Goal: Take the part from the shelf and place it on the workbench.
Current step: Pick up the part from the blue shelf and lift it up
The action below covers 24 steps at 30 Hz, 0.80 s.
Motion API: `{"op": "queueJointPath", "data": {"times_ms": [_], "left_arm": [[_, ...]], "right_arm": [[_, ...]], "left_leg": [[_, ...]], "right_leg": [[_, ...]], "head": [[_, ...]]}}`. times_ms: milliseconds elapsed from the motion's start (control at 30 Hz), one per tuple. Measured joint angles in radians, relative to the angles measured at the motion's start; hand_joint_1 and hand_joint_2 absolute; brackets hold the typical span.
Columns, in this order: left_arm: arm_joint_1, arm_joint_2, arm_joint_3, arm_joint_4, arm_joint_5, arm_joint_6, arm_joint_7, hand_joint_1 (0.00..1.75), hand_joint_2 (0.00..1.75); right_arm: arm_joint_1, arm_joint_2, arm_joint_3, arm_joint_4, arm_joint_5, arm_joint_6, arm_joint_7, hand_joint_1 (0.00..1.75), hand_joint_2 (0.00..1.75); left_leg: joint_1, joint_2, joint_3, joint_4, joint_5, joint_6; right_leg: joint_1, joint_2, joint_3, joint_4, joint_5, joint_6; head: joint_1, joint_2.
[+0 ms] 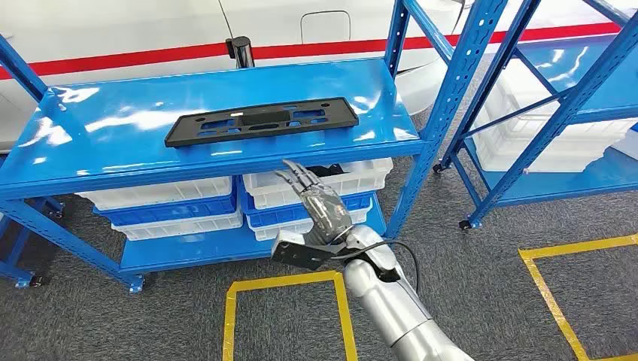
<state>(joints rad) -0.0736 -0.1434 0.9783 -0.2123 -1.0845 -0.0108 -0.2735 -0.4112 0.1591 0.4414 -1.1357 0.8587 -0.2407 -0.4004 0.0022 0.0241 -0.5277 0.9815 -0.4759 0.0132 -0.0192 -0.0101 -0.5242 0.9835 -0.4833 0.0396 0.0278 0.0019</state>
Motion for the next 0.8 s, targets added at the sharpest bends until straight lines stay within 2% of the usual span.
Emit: {"op": "queueJointPath", "data": {"times_ms": [400,633,733,800], "left_arm": [[0.0,0.001,0.015,0.002,0.0,-0.026,-0.013,0.0,0.0],[0.0,0.003,0.015,0.002,-0.001,-0.024,-0.013,0.0,0.0],[0.0,0.004,0.015,0.002,-0.002,-0.019,-0.013,0.0,0.0],[0.0,0.005,0.017,0.002,-0.002,-0.015,-0.01,0.0,0.0]], "right_arm": [[-0.066,0.004,0.235,0.128,0.259,-0.055,0.044,0.0,1.75],[-0.089,0.006,0.282,0.187,0.262,-0.085,0.033,0.0,1.75],[-0.096,0.01,0.287,0.206,0.261,-0.141,0.05,0.0,1.75],[-0.101,0.014,0.286,0.21,0.276,-0.196,0.09,0.0,1.75]], "left_leg": [[0.0,0.0,0.0,0.0,0.0,0.0],[-0.001,-0.001,-0.002,0.005,0.0,0.0],[0.0,-0.002,-0.006,0.008,-0.001,0.002],[-0.001,-0.002,-0.009,0.012,-0.003,0.004]], "right_leg": [[0.0,0.0,0.0,0.0,0.0,0.0],[-0.005,0.0,-0.001,0.0,0.001,0.001],[-0.008,0.0,-0.001,0.0,0.002,0.002],[-0.01,0.0,-0.002,-0.001,0.003,0.005]], "head": [[0.0,0.0],[0.0,0.0],[0.0,0.0],[0.0,0.0]]}}
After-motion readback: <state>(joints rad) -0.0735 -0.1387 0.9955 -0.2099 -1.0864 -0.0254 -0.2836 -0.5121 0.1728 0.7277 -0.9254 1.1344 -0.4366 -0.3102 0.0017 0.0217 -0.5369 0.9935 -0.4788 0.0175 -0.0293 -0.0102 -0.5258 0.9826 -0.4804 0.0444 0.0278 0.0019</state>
